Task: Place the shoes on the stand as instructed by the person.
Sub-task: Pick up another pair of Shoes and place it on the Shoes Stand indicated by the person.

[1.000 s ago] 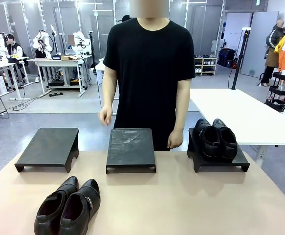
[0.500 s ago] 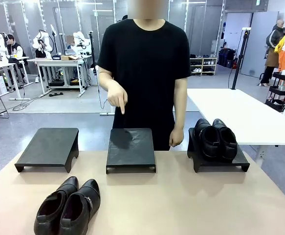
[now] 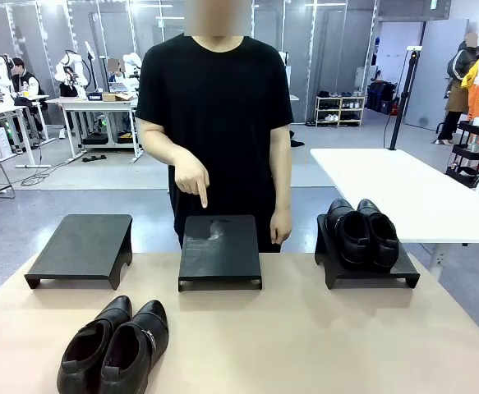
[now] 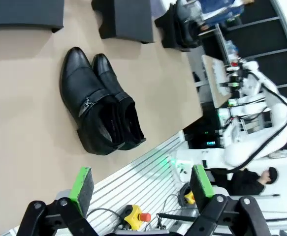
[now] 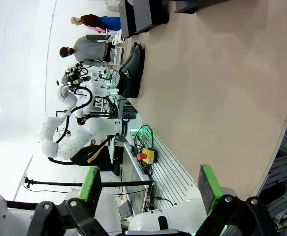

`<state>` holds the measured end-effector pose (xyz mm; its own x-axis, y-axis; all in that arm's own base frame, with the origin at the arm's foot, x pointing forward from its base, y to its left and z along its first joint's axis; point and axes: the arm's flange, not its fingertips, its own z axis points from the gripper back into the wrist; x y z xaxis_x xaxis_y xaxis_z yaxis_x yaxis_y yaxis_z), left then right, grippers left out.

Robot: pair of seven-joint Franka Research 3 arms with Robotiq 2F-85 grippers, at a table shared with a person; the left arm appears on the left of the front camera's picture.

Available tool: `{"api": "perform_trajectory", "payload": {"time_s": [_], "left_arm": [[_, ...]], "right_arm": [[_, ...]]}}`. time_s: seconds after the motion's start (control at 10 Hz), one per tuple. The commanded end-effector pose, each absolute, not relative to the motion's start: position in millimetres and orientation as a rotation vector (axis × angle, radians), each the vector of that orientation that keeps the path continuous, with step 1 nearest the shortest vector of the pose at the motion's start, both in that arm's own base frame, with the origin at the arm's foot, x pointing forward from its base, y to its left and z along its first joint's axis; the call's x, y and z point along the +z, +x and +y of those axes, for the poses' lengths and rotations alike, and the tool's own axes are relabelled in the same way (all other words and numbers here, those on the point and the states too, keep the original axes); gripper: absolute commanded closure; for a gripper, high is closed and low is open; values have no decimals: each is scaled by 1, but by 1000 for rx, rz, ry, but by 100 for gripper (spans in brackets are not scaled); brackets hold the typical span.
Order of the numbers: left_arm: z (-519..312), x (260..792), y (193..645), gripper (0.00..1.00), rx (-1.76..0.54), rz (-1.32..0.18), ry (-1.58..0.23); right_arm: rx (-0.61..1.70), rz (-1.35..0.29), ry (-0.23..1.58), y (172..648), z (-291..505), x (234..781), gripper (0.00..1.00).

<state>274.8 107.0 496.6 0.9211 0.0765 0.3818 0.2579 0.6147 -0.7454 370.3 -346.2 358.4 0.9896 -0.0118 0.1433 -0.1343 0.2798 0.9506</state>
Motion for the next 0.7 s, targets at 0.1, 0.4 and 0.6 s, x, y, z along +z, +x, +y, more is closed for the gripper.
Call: {"api": "perform_trajectory", "payload": {"time_s": [0.1,0.4,0.6], "left_arm": [[39,510,281,0,-121,-322,-713],[-18,512,298,0,-163,-247,-546],[-50,509,307,0,-173,-223,-458]], "right_arm": [[80,-131,1272,368,-343,360,0],[80,-131,1272,368,-343,360,0],[80,-131,1272,368,-343,360,0]]}}
